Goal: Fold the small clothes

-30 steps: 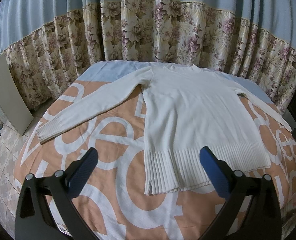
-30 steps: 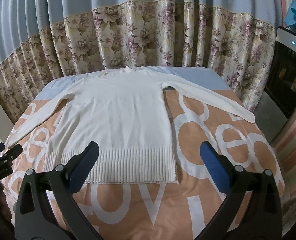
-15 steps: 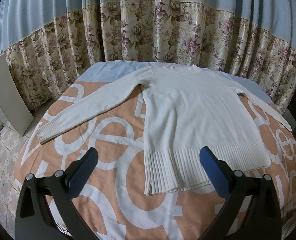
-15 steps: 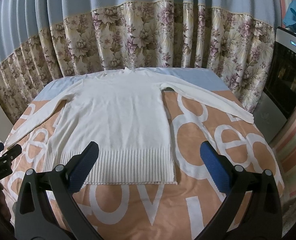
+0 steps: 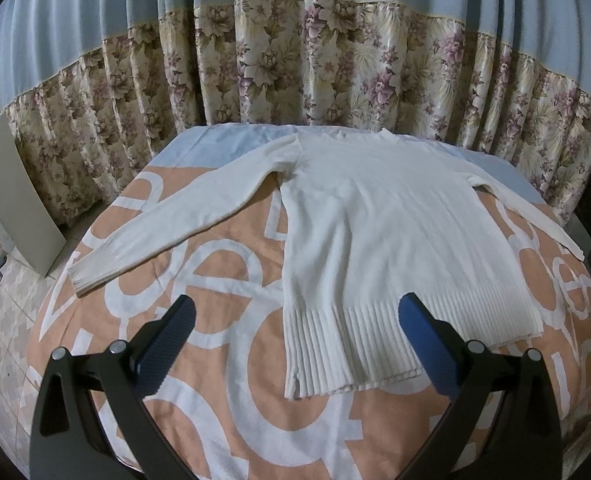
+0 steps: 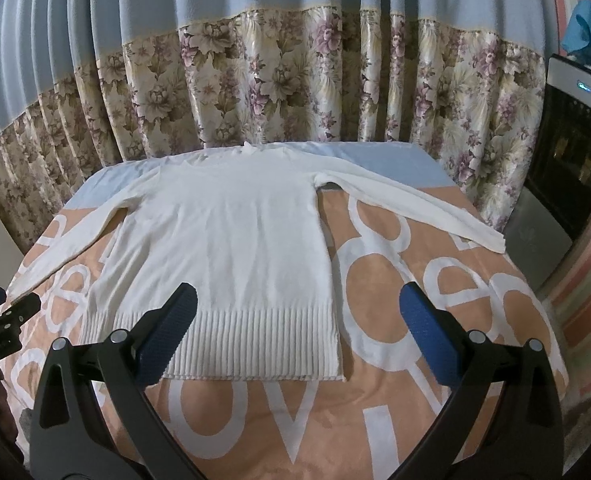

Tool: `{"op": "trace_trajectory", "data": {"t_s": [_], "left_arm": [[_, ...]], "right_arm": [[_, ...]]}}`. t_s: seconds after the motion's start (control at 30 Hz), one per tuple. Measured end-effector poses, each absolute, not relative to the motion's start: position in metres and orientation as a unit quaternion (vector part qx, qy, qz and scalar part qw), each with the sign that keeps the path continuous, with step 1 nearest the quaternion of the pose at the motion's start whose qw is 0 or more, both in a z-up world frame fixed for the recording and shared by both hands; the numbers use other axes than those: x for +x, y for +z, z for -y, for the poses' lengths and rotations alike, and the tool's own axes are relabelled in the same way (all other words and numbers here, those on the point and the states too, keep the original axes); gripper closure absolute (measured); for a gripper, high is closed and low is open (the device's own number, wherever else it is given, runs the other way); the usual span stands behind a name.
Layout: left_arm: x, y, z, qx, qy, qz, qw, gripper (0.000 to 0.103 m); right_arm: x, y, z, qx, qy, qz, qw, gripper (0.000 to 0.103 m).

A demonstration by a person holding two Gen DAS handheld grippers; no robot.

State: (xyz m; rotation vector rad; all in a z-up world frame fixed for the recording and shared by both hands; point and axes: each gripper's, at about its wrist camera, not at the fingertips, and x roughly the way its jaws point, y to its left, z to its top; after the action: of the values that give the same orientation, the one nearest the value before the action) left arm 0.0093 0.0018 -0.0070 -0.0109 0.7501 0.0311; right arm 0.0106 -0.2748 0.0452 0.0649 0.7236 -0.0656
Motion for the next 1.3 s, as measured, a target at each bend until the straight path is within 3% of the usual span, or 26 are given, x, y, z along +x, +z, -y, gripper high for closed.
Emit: {"op": "trace_trajectory", "data": {"t_s": [0.47,0.97,1.23,1.3], "left_arm": [[0.035,-0.003,0.027,0.023,-0.014,-0.356,0.934,0.002],[0.101,-0.042,0.108,0.031,-0.041,-0.388,0.920,0.002],[0.121,-0.041,0.145,0.060,-0.041,-0.364,0.928,0.002],[0.125,-0.041,0.151,0.057,-0.040,-0.364,0.929,0.002]], "right_arm": [[0.048,0.004,0.342,0.051,-0.054,-0.400,0.913,0.003],[0.076,-0.002,0.446,-0.049,-0.112,-0.380,0.917,0.003],[0.108,-0.028,0.541,0.020,-0.163,-0.412,0.896,0.003],[0.118,-0.034,0.562,0.036,-0.177,-0.420,0.889,0.007]]}}
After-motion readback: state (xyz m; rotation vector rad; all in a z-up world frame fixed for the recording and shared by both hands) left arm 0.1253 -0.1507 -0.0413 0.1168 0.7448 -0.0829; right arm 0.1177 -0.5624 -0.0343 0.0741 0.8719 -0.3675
